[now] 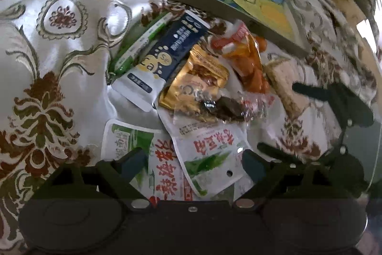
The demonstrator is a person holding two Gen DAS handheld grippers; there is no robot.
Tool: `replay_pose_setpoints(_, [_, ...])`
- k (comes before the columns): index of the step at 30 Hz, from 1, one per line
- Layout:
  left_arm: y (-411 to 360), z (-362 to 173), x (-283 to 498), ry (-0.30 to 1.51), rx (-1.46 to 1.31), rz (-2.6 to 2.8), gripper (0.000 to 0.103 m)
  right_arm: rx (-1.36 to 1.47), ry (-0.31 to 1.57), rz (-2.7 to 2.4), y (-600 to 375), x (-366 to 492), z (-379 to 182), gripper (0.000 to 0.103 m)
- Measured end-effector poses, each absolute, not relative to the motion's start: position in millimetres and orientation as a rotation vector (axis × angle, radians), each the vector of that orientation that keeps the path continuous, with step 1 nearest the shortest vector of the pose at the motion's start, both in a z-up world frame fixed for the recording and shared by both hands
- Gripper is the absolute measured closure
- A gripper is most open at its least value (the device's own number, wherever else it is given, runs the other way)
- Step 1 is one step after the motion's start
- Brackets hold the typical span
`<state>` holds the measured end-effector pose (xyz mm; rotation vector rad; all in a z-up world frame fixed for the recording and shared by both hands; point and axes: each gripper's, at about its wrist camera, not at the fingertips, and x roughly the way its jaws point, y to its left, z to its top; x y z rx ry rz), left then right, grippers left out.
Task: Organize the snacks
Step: 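Move the left tool toward the small white packet while the right tool approaches the dark brown snack, then grasp the small white barcode packet with the left tool while the right tool grasps the dark brown snack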
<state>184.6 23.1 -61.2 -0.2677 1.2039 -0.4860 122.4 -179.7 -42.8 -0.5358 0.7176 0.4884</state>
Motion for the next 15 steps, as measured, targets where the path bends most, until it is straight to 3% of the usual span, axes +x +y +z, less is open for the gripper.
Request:
replay_pose_setpoints(5, [27.3, -67.3, 193.6, 1.192, -0.331, -0.456, 0.012, -0.522, 0.707, 0.489, -180.0, 123.5, -41.9, 0.002])
replay_pose_setpoints(7, [28.4, -66.7, 194.2, 1.18, -0.34, -0.436, 0.02, -0.515, 0.699, 0.497, -179.5, 123.6, -41.4, 0.002])
replay_pose_setpoints(11, [37.5, -66.3, 195.0, 1.183, -0.41, -0.432, 0.076, -0.553, 0.687, 0.498, -173.7, 123.5, -44.5, 0.004])
replay_pose_setpoints(15, [42.3, -73.9, 193.3, 1.212, -0.52, -0.457, 0.076, -0.57, 0.675, 0.497, -167.6, 127.3, -47.0, 0.014])
